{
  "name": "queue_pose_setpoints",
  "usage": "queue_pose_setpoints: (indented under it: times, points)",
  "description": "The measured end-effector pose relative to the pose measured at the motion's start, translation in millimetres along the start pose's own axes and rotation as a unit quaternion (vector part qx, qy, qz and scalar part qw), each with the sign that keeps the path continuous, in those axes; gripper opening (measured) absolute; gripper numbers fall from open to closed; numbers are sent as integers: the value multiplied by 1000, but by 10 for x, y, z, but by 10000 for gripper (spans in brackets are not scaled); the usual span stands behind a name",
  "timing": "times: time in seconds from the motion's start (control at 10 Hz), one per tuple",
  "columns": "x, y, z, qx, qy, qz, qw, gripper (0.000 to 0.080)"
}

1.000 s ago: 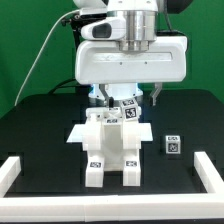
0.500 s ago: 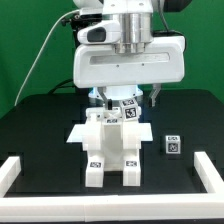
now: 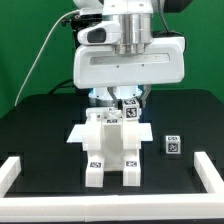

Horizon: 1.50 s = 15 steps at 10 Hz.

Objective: Assemble chair

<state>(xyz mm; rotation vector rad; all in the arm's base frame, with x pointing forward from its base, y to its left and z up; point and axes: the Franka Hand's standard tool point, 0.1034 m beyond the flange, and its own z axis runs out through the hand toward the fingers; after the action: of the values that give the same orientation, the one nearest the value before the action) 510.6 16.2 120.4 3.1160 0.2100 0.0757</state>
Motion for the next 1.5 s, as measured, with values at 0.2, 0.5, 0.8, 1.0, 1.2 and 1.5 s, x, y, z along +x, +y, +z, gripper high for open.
queue_pose_setpoints:
  times: [0.2, 0.5, 0.8, 1.0, 1.2, 1.5]
  points:
    - [0, 0, 0, 0, 0, 12, 1000, 282]
    - [16, 10, 5, 7, 13, 159, 987, 282]
    - [32, 4, 8, 14, 17, 311, 950, 284]
    - [40, -4, 8, 23, 17, 371, 928, 284]
    - [42, -11, 9, 26, 15, 425, 905, 284]
    - [40, -44, 10, 32, 6, 570, 821, 284]
